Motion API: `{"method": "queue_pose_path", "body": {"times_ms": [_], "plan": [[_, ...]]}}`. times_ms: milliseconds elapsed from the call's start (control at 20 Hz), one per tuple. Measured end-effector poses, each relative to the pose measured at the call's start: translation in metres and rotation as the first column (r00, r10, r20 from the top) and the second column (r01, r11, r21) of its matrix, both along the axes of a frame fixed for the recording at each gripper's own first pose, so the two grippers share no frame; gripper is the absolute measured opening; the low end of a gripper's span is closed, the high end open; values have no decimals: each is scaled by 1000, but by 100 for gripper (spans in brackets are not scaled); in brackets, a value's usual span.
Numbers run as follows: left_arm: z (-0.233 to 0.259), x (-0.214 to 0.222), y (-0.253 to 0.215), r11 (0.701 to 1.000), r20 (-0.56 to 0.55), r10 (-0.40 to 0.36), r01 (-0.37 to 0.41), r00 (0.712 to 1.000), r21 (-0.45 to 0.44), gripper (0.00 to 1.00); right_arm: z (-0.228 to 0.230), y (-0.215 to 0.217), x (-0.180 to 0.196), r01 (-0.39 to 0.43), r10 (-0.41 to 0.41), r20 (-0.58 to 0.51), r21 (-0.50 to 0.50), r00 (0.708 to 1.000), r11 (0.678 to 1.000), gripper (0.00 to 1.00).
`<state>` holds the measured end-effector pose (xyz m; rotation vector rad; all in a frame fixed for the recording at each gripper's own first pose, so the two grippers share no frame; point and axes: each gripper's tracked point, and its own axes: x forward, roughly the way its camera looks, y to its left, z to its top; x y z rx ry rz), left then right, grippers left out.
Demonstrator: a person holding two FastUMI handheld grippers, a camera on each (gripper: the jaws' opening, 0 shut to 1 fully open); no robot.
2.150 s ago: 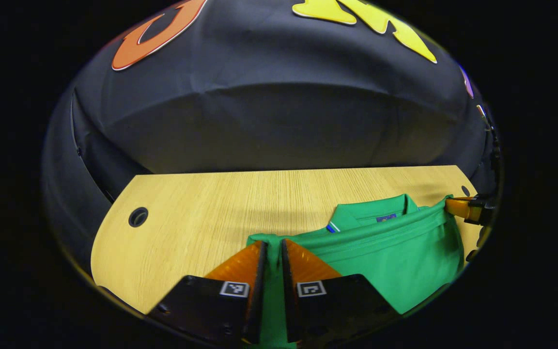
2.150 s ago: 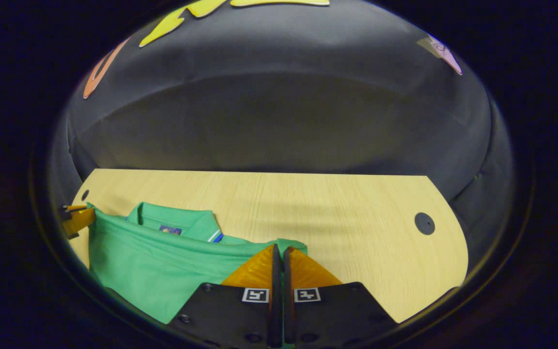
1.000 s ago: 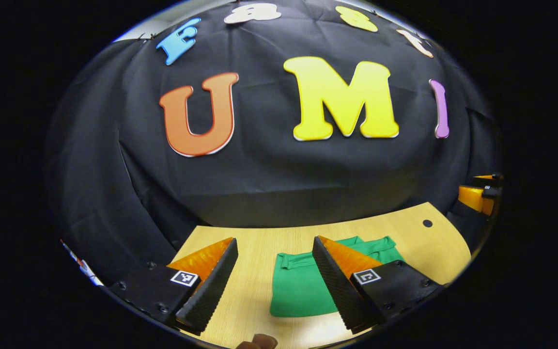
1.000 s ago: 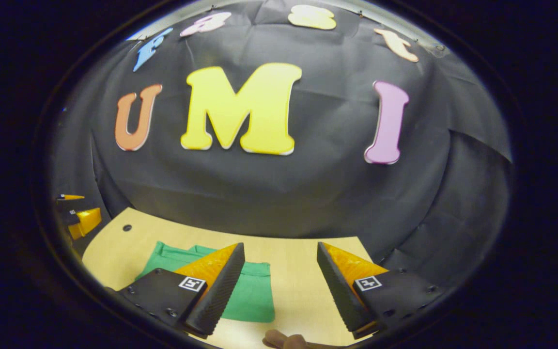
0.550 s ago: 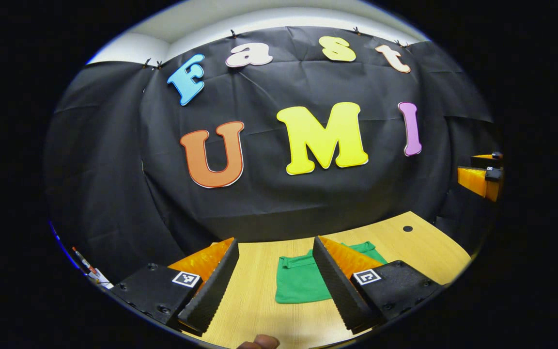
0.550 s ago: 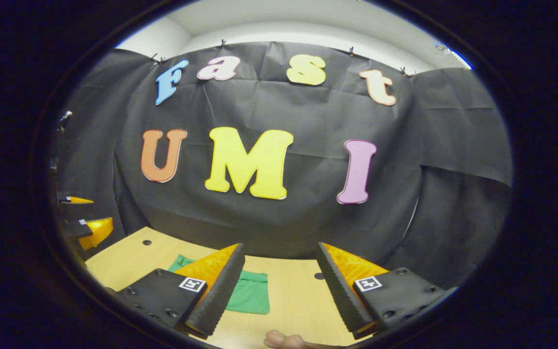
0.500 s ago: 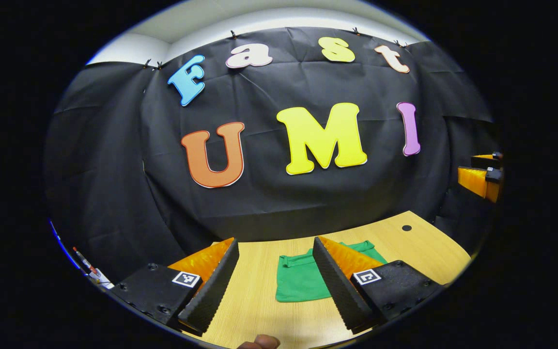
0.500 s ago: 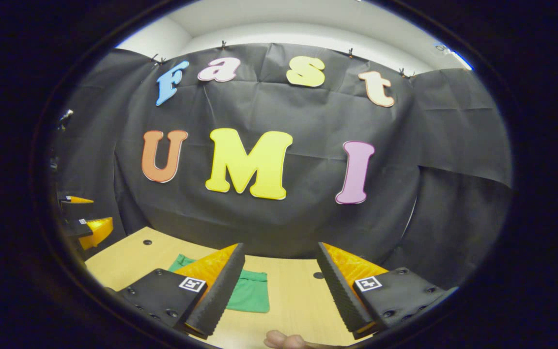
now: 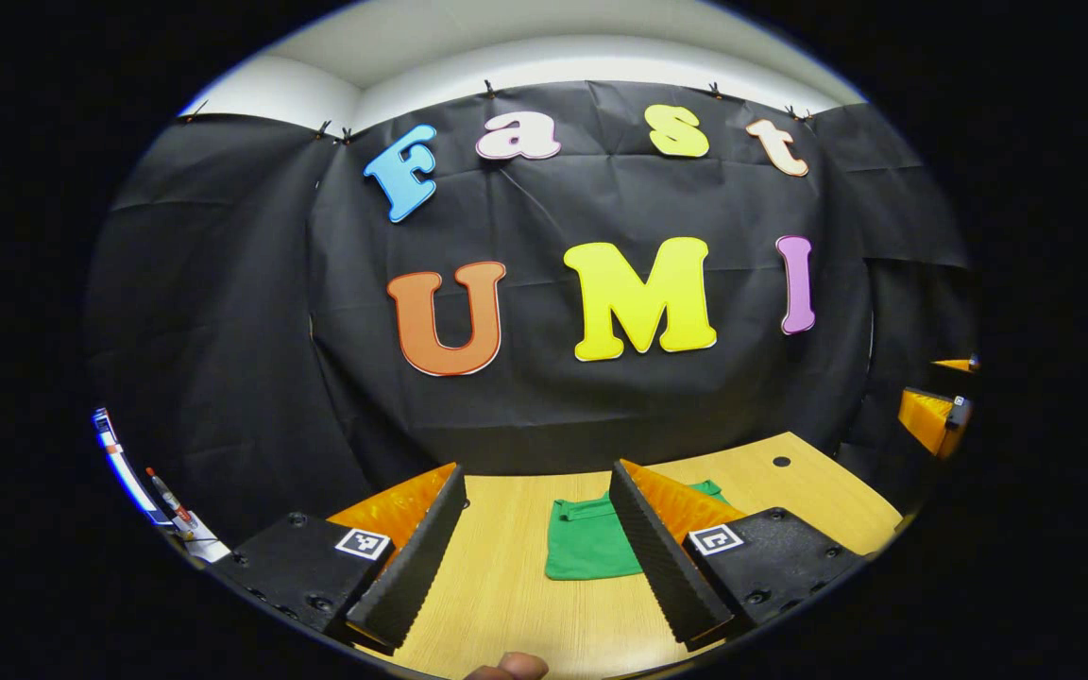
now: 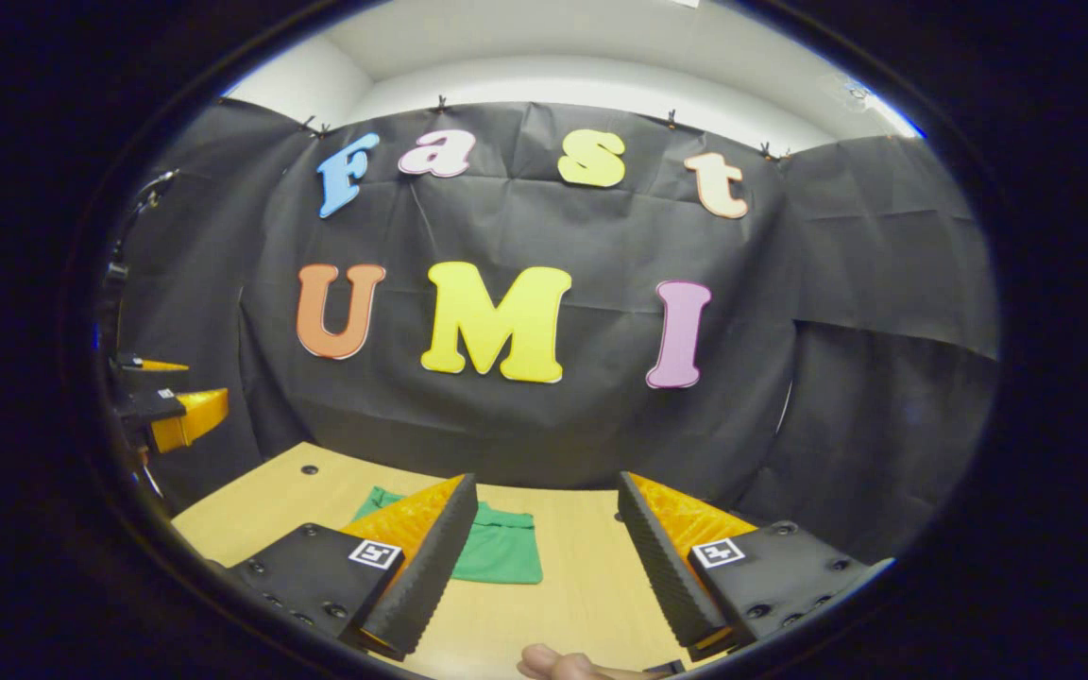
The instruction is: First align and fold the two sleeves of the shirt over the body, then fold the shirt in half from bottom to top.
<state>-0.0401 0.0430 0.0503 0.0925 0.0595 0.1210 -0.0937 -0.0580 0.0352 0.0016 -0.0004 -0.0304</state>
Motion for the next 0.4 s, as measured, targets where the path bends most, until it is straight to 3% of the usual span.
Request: {"method": "queue_pose_path", "body": {"times_ms": [250,400], "plan": [[-3,-13,-5,1000,-3,-15,15,1000,1,99,-5,7,-21,-15,15,1,33,1000,999,96],[-4,-19,-11,1000,-3,-26,26,1000,0,99,-3,6,-27,-13,13,30,-10,999,1000,95]]}}
